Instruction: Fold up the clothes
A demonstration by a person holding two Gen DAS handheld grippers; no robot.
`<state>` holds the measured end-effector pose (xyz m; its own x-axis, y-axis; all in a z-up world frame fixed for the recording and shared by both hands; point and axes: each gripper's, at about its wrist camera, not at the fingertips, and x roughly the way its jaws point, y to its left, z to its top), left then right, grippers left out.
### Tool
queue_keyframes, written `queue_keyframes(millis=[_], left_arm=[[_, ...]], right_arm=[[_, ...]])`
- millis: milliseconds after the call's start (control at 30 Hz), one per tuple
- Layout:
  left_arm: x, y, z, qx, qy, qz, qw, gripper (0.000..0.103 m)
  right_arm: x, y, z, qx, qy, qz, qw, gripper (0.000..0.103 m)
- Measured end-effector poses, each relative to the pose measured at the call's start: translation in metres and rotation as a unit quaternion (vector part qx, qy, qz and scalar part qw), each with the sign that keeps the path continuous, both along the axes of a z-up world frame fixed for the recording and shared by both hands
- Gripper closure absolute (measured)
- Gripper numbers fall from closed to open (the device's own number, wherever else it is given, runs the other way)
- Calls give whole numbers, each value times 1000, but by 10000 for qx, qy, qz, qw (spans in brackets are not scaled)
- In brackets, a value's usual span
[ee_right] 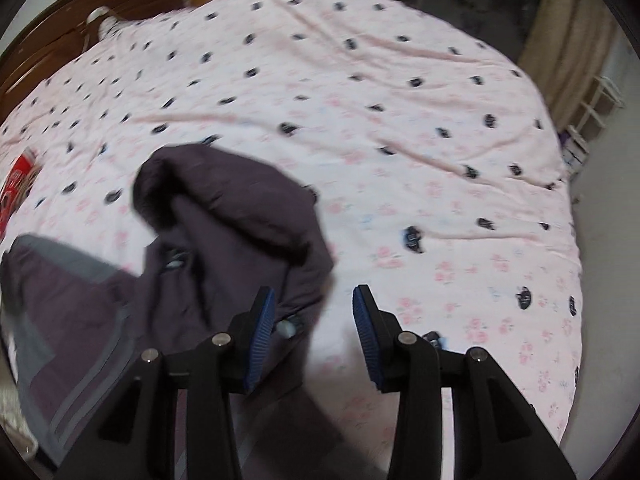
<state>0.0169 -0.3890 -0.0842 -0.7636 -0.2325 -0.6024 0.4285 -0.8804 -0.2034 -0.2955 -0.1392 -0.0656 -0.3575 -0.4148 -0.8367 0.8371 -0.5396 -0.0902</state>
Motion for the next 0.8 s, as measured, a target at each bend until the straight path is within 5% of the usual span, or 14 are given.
queue_keyframes(millis=[167, 367, 533, 733, 800], left_arm=[[-89, 35, -9, 105, -17, -596, 9982, 28], [-151, 41, -31, 382, -353, -407, 9978, 28], [-178, 43, -55, 380, -751, -207, 9962, 28], [-188, 39, -68, 364, -818, -15, 9960, 28], [-189, 37, -70, 377, -808, 17, 9960, 28]], right_arm=[[-10, -15, -7, -186, 140, -344, 9991, 61], [-14, -45, -31, -107, 314, -543, 9980, 61], [-15, -66, -57, 198, 473, -619, 9968, 61], [-11, -63, -65, -8, 314, -519, 9982, 60], [-9, -54, -58, -239, 279, -437, 9984, 50]])
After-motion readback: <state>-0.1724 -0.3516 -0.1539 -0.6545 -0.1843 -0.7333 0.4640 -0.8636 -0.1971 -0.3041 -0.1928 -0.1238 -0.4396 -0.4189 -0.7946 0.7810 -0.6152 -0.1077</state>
